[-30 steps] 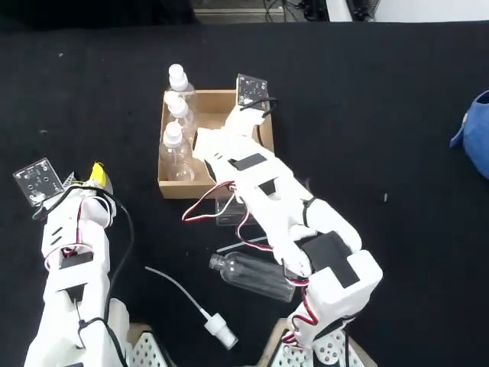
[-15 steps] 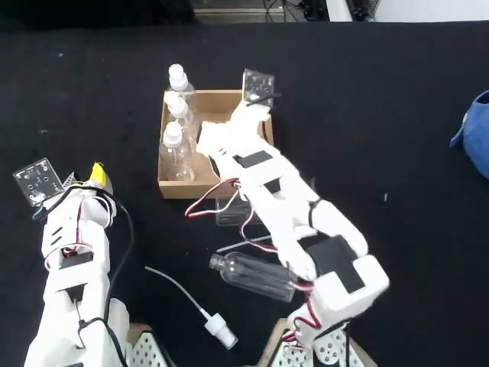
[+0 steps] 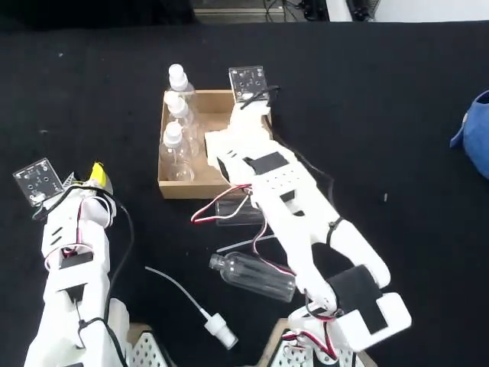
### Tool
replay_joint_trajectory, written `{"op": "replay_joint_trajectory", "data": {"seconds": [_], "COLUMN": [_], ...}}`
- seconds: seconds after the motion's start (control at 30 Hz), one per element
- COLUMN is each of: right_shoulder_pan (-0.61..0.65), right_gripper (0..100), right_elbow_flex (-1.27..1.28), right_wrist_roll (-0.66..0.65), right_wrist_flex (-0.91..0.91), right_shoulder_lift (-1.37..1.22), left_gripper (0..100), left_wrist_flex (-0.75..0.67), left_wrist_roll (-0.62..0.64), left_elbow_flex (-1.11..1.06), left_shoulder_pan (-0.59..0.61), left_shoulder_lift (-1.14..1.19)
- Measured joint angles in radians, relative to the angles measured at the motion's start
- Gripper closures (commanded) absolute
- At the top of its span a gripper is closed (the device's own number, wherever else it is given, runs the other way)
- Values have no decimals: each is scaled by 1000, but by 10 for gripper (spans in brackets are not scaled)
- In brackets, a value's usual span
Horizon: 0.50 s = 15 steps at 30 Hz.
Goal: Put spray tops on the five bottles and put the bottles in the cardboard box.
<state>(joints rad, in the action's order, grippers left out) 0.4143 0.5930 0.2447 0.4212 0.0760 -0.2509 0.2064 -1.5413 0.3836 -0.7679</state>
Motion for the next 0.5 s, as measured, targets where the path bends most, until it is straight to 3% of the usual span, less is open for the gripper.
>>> {"op": "replay_joint_trajectory", "data": {"seconds": [0.2, 0.33, 0.5], "right_shoulder_pan": [-5, -35, -57], "right_gripper": [953, 870, 864], "right_elbow_flex": [-12, -57, -71], "right_wrist_roll": [-17, -72, -173], "right_wrist_flex": [94, 213, 333], "right_shoulder_lift": [0, 104, 146], "left_gripper": [971, 971, 971], "left_wrist_flex": [0, 0, 0], "left_wrist_roll": [0, 0, 0], "left_elbow_flex": [0, 0, 0], "left_shoulder_pan": [0, 0, 0], "left_shoulder_lift": [0, 0, 0]}}
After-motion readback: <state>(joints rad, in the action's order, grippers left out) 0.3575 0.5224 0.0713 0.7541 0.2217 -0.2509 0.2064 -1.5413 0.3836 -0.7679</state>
